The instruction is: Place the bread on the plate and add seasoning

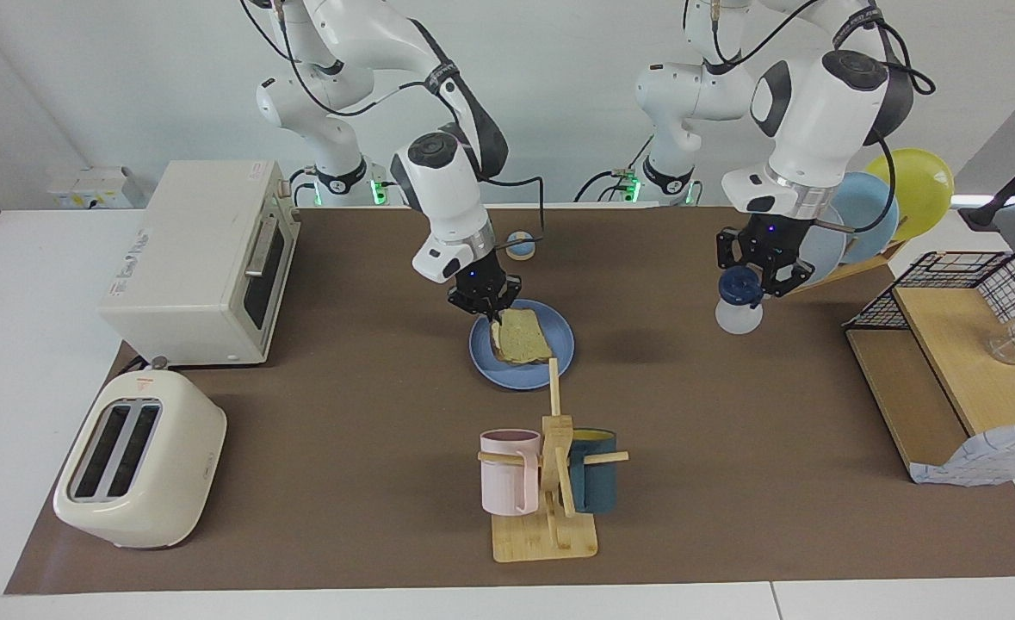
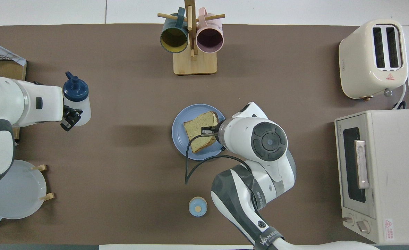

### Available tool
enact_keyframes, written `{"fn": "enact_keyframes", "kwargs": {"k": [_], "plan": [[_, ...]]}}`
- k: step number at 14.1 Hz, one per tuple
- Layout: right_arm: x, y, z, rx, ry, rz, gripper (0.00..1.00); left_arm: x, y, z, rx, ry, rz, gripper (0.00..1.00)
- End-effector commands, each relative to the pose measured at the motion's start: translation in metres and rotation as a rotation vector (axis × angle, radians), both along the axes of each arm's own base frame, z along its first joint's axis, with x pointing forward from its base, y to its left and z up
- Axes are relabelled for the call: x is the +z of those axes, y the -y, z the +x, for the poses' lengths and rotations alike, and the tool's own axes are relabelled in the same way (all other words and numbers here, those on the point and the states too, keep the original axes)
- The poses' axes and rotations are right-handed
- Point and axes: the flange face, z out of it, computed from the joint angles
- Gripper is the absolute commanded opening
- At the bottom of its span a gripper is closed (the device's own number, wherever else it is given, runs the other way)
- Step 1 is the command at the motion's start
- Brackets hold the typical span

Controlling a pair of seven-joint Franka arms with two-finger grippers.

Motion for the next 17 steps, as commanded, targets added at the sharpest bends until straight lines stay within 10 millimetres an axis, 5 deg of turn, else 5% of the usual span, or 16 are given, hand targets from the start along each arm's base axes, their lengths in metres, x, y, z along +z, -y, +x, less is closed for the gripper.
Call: {"fn": "enact_keyframes", "kwargs": {"k": [1, 12, 17], "plan": [[0.005, 0.005, -0.006, -0.013, 0.000, 0.014, 0.99, 0.009, 0.003, -0.025, -0.123, -0.063, 0.005, 0.00], [0.038, 0.002, 0.006, 0.088, 0.034, 0.013, 1.00, 0.019, 0.038, -0.076, -0.442, -0.241, 0.000, 0.00], [0.094, -0.027, 0.013, -0.018, -0.187, 0.285, 1.00, 0.018, 0.056, -0.085, -0.475, -0.238, -0.001, 0.00]]}}
